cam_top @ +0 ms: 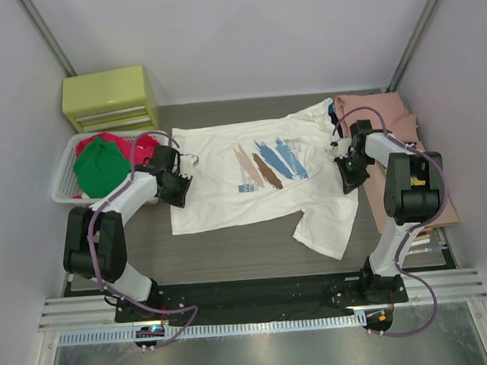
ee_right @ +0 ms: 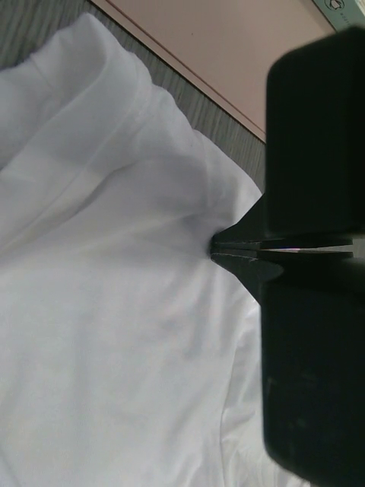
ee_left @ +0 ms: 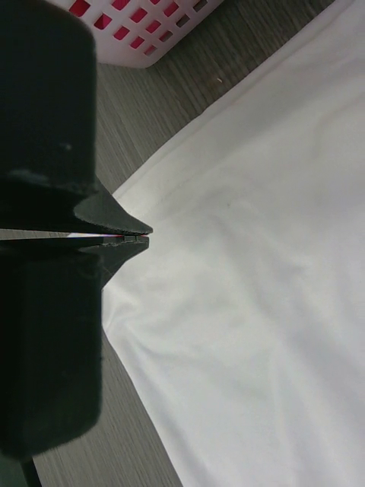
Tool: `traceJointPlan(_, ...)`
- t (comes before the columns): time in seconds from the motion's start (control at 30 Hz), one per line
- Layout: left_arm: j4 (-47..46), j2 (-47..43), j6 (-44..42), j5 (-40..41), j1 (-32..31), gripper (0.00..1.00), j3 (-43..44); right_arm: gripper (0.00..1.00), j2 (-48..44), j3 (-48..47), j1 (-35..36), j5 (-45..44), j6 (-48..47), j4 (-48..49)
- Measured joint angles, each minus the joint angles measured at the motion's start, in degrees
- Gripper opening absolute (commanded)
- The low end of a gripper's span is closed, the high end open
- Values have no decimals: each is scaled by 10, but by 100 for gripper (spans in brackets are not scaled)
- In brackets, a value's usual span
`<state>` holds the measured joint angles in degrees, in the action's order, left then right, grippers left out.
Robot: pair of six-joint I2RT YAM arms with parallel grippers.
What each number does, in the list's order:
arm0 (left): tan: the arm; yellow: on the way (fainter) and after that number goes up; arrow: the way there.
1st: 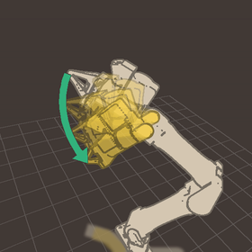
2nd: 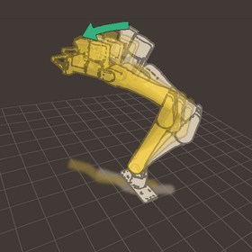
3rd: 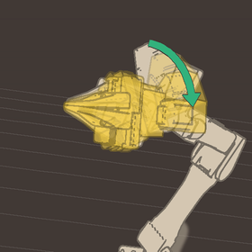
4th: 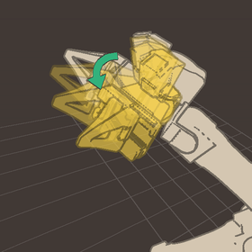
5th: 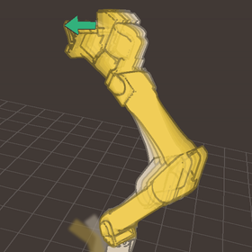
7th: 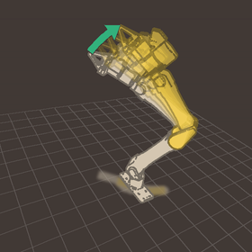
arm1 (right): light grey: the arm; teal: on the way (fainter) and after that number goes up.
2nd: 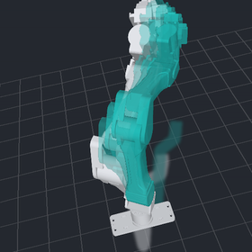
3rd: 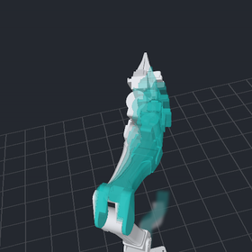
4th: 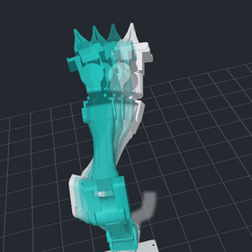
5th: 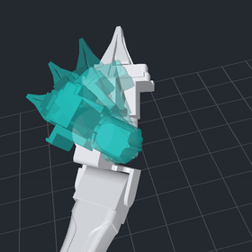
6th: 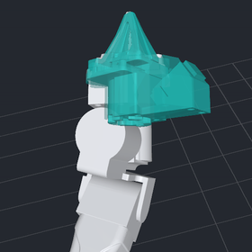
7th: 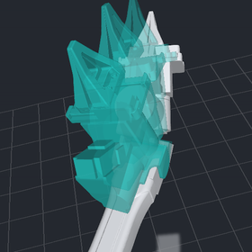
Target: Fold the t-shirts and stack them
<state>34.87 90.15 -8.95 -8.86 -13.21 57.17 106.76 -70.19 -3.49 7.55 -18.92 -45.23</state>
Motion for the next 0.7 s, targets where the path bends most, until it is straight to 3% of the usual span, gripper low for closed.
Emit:
traceJointPlan(0.47, -12, 2, 1, -2, 0, 0, 0, 1, -120, 148, -57, -33, -42, 10)
traceJointPlan(0.7, -17, 8, 2, -7, -1, 0, 0, 1, -144, 154, -62, -36, -58, -23)
